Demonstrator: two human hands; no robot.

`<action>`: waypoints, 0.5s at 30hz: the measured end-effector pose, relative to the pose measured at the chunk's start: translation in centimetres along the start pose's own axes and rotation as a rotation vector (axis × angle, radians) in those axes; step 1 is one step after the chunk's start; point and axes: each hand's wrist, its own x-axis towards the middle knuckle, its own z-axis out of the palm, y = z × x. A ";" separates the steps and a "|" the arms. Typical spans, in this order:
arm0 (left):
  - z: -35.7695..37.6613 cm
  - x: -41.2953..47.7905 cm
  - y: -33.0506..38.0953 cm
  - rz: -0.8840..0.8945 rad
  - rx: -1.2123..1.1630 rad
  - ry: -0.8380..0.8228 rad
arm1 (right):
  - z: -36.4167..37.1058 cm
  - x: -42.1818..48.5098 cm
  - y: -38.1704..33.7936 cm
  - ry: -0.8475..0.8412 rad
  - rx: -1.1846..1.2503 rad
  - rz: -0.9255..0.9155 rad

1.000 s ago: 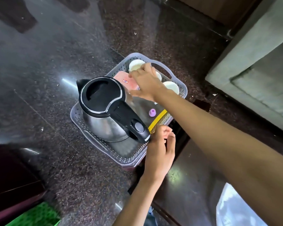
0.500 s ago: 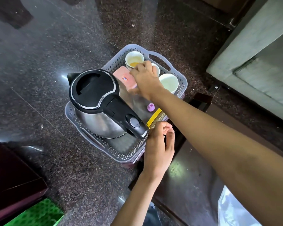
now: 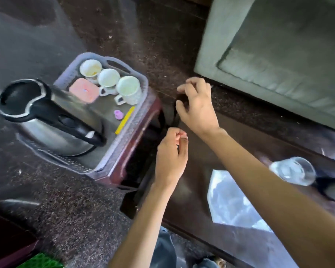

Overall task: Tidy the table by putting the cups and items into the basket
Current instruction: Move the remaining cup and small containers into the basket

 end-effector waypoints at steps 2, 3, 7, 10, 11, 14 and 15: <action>2.2 -1.3 1.0 0.019 0.043 -0.060 | -2.7 -3.7 2.9 0.017 -0.035 0.062; 3.5 -2.2 1.6 0.024 0.072 -0.095 | -4.3 -5.9 4.4 0.025 -0.052 0.099; 8.8 -6.1 3.9 0.051 0.141 -0.212 | -9.5 -14.9 9.8 0.044 -0.109 0.271; 13.5 -9.3 5.5 0.047 0.182 -0.324 | -12.8 -21.9 13.6 0.062 -0.178 0.391; 15.0 -10.5 6.0 0.038 0.192 -0.361 | -13.9 -24.1 14.7 0.072 -0.196 0.431; 19.2 -13.8 6.9 0.055 0.224 -0.468 | -17.0 -30.3 17.5 0.113 -0.259 0.564; 20.6 -14.9 7.2 0.070 0.241 -0.498 | -18.0 -32.4 18.5 0.124 -0.288 0.614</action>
